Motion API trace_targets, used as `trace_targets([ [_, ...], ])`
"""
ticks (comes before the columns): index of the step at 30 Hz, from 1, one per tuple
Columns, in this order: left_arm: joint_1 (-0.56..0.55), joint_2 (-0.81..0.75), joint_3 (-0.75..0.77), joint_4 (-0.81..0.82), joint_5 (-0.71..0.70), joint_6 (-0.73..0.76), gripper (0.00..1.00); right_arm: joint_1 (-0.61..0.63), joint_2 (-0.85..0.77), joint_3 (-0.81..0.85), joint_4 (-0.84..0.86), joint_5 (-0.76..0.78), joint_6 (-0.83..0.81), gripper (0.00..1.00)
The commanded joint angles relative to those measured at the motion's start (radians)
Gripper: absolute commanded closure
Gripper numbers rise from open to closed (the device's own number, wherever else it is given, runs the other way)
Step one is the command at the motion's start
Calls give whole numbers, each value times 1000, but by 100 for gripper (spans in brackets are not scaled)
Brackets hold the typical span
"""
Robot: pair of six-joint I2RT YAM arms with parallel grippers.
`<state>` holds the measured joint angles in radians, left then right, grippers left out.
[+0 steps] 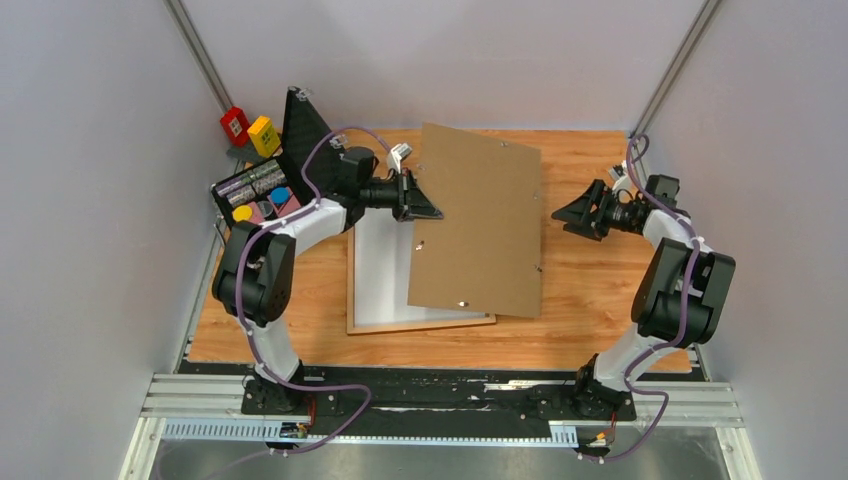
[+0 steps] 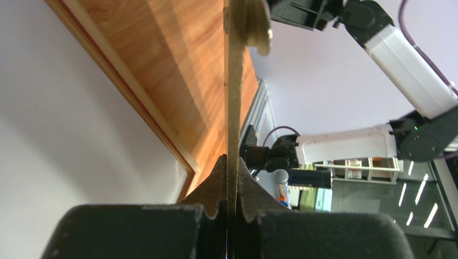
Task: Put the photo into the frame
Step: Place the photo frame item in the photo frame.
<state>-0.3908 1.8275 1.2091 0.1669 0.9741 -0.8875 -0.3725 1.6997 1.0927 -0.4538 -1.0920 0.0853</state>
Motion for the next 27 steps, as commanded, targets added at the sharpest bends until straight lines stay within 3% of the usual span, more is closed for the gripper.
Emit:
trace_targets([
  [1, 14, -128, -38, 201, 142, -43, 100, 34, 13, -10, 114, -86, 20, 21],
  [9, 23, -222, -96, 189, 111, -19, 100, 90, 12, -23, 129, -208, -2, 25],
  [19, 50, -239, -91, 187, 69, -27, 100, 104, -99, -97, -30, -134, -151, 27],
  [27, 62, -234, -80, 174, 41, -26, 100, 148, -174, -112, -70, -115, -179, 28],
])
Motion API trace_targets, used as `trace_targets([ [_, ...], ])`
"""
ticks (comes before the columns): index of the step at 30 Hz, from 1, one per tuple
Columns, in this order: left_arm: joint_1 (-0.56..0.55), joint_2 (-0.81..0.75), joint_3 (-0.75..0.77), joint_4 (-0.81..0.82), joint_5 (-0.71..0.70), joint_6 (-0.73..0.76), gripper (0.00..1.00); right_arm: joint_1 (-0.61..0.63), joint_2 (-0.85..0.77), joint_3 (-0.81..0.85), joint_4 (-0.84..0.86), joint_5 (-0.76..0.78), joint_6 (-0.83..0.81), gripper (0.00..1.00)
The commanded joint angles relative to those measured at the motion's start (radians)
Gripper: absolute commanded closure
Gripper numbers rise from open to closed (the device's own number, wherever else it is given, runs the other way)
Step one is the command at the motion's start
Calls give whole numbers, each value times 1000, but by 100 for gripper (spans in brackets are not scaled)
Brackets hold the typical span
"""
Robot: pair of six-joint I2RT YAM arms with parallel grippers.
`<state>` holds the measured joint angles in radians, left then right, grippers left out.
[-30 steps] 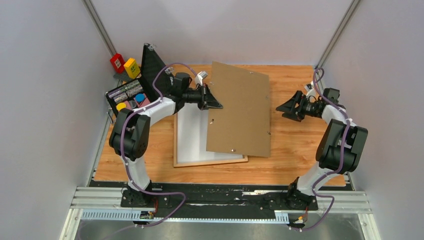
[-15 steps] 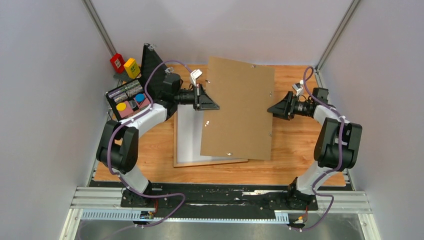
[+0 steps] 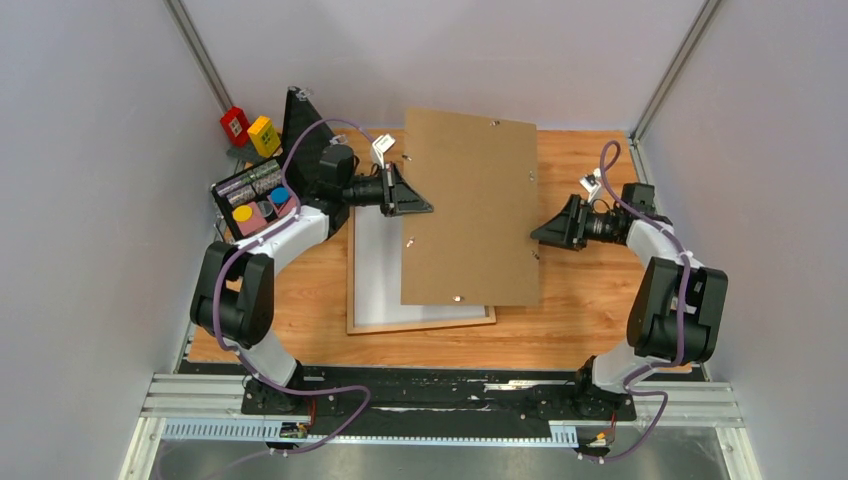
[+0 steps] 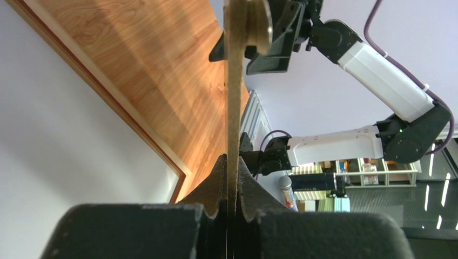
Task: Put the photo into the frame
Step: Place the photo frame item in the photo frame.
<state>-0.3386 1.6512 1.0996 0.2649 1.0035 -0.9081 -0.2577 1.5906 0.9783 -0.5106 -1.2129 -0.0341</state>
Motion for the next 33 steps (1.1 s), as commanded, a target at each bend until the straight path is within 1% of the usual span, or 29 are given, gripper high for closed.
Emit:
trace_targets([
  [1, 10, -57, 25, 87, 16, -10, 100, 40, -66, 10, -13, 13, -61, 28],
  [8, 20, -87, -19, 111, 28, -21, 100, 66, 4, 115, 3, -2, -44, 28],
  [12, 27, -112, -46, 102, 31, -11, 100, 92, 55, 160, 49, -55, 2, 29],
  [17, 47, -131, -71, 58, 37, 27, 100, 125, 84, 171, 114, -135, 65, 39],
  [21, 71, -133, -89, 25, 59, 58, 100, 128, 85, 151, 147, -197, 91, 52],
  [25, 104, -139, -105, -70, 82, 133, 100, 127, 58, 136, 147, -244, 89, 64],
  [27, 115, -143, -105, -117, 93, 181, 100, 127, 41, 138, 148, -273, 93, 67],
  [33, 119, -160, -92, -273, 111, 344, 100, 129, 14, 142, 149, -354, 99, 67],
])
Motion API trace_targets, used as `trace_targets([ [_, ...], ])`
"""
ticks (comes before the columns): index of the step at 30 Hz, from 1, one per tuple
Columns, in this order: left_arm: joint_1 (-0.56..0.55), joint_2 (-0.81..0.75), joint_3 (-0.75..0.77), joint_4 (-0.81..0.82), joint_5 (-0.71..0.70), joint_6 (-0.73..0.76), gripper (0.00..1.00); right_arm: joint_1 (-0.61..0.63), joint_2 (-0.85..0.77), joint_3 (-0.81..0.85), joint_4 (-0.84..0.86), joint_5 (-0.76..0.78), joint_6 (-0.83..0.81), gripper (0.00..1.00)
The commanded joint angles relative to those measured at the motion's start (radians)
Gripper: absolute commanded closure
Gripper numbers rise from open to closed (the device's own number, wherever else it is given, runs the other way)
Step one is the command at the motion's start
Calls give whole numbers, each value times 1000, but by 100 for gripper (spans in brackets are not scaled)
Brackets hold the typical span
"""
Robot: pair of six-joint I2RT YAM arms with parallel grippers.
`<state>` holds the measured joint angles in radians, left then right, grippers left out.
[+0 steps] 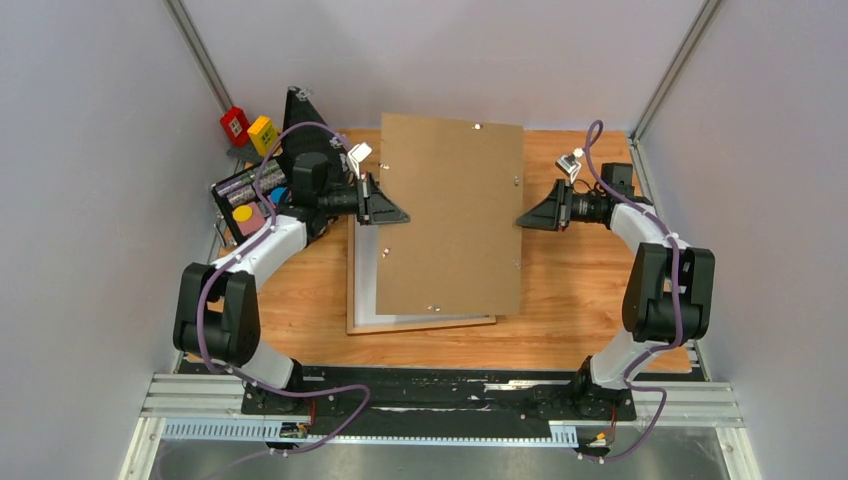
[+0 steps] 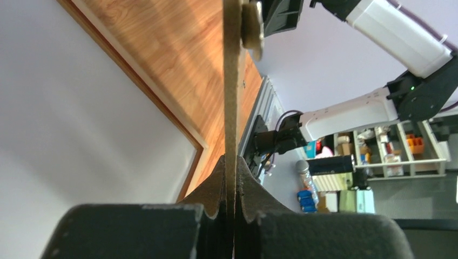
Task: Put the photo into the frame
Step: Place the photo frame item in the photo frame.
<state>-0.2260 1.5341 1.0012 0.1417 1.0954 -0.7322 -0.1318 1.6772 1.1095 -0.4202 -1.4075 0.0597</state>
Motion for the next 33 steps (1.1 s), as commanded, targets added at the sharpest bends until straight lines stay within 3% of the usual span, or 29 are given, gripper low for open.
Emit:
trace_targets([
  [1, 7, -49, 7, -166, 20, 196, 100, 3, -75, 11, 58, -171, 4, 67],
  [7, 8, -75, -3, -179, 18, 219, 100, 28, -83, 15, 58, -218, -2, 66],
  [25, 17, 29, 2, 139, 58, -67, 100, 128, -99, 64, 56, -300, 24, 66],
  [33, 31, 81, 33, 162, 45, -73, 100, 160, -102, 75, 43, -317, 32, 67],
])
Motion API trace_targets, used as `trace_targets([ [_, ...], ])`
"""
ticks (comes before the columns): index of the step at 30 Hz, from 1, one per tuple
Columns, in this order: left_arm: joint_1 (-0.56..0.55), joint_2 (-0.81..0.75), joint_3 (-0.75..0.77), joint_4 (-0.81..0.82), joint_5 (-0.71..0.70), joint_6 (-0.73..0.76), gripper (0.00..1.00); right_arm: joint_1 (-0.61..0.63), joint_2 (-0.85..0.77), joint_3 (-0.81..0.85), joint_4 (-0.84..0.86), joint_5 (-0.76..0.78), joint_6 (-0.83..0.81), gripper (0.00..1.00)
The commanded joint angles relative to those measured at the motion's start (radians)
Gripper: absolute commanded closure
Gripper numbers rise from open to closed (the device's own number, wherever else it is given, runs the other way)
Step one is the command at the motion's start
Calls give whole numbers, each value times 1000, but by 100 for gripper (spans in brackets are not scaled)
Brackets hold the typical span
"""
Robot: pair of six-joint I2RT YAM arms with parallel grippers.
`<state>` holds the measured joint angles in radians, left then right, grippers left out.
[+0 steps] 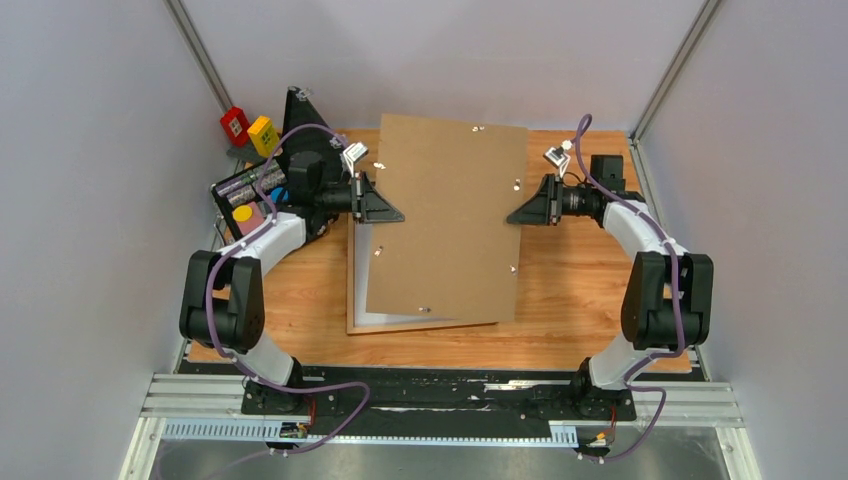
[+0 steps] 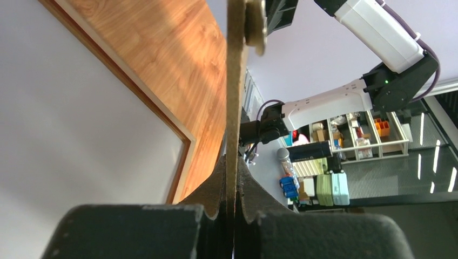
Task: Put the photo into the frame
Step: Place the photo frame item in the photo frame.
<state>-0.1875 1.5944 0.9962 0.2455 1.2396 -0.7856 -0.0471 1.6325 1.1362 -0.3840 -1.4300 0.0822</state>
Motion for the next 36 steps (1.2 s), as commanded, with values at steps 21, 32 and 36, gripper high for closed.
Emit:
trace_targets([
  [21, -7, -27, 13, -49, -178, 96, 80, 131, 29, 149, 10, -226, 75, 100],
  [32, 1, -49, 44, -238, -256, 261, 42, 130, 53, 111, 129, -190, 246, 100],
  [36, 10, -51, 44, -294, -291, 290, 30, 129, 56, 53, 274, -166, 370, 100],
])
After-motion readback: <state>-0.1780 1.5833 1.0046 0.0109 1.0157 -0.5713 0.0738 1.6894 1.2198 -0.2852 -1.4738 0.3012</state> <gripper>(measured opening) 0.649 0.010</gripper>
